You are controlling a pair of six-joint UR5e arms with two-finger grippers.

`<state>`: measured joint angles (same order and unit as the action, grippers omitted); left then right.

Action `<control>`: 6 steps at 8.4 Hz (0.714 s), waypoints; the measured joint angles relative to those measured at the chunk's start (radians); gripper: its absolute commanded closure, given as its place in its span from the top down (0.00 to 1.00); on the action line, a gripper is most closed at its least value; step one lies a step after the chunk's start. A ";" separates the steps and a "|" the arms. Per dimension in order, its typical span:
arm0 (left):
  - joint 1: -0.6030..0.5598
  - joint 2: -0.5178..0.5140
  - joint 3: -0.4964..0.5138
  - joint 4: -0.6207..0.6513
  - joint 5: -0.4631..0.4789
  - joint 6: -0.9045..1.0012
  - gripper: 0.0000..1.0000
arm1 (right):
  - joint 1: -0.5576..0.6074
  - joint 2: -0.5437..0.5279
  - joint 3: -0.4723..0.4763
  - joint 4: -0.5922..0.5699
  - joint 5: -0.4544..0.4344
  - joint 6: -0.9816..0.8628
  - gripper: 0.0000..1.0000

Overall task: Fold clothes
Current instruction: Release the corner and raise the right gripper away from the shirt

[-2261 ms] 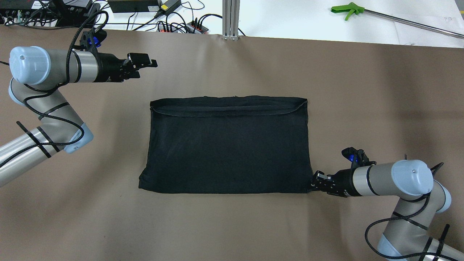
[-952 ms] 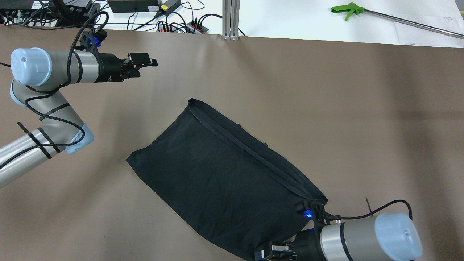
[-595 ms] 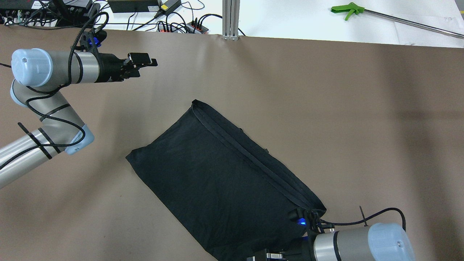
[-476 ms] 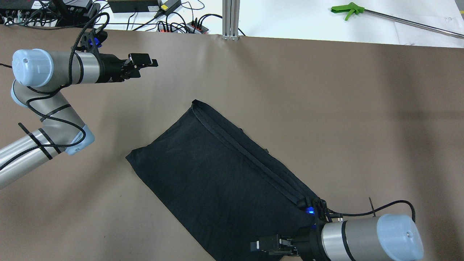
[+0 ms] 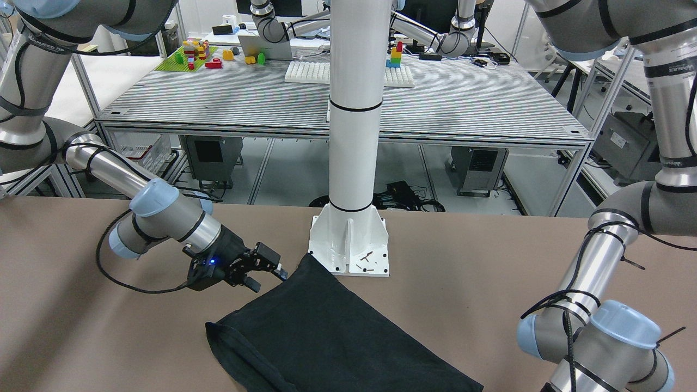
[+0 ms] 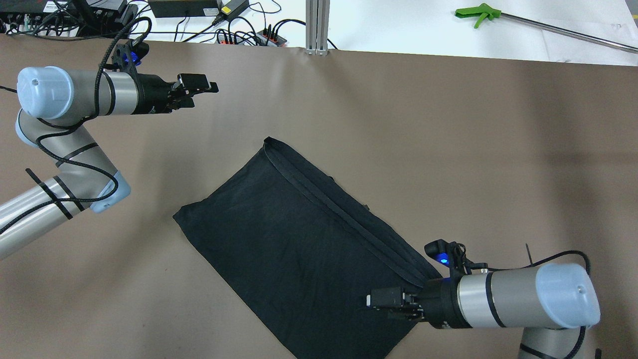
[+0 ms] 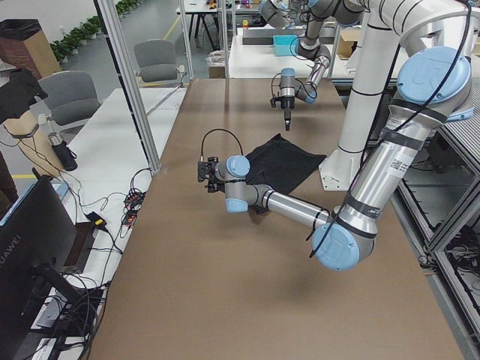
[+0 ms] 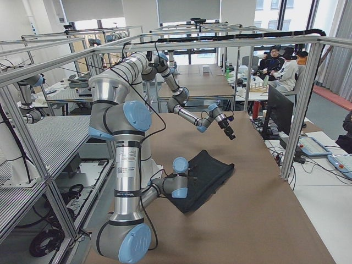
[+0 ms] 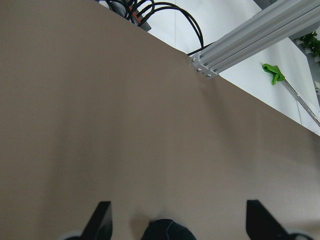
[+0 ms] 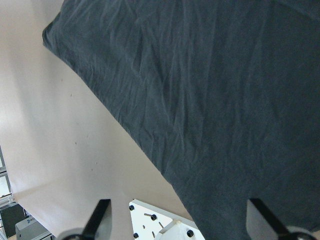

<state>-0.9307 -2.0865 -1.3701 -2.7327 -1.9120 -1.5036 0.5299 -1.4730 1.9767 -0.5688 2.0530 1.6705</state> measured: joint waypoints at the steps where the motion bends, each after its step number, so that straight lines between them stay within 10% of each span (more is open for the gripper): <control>1: 0.002 0.017 -0.034 0.046 -0.005 -0.001 0.94 | 0.078 0.010 -0.001 -0.039 0.059 0.000 0.95; 6: 0.084 0.154 -0.278 0.239 -0.001 -0.003 0.94 | 0.234 0.023 -0.016 -0.200 0.097 -0.111 0.95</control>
<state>-0.8464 -1.9328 -1.6479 -2.4939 -1.9131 -1.5063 0.7634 -1.4504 1.9608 -0.7688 2.1502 1.5598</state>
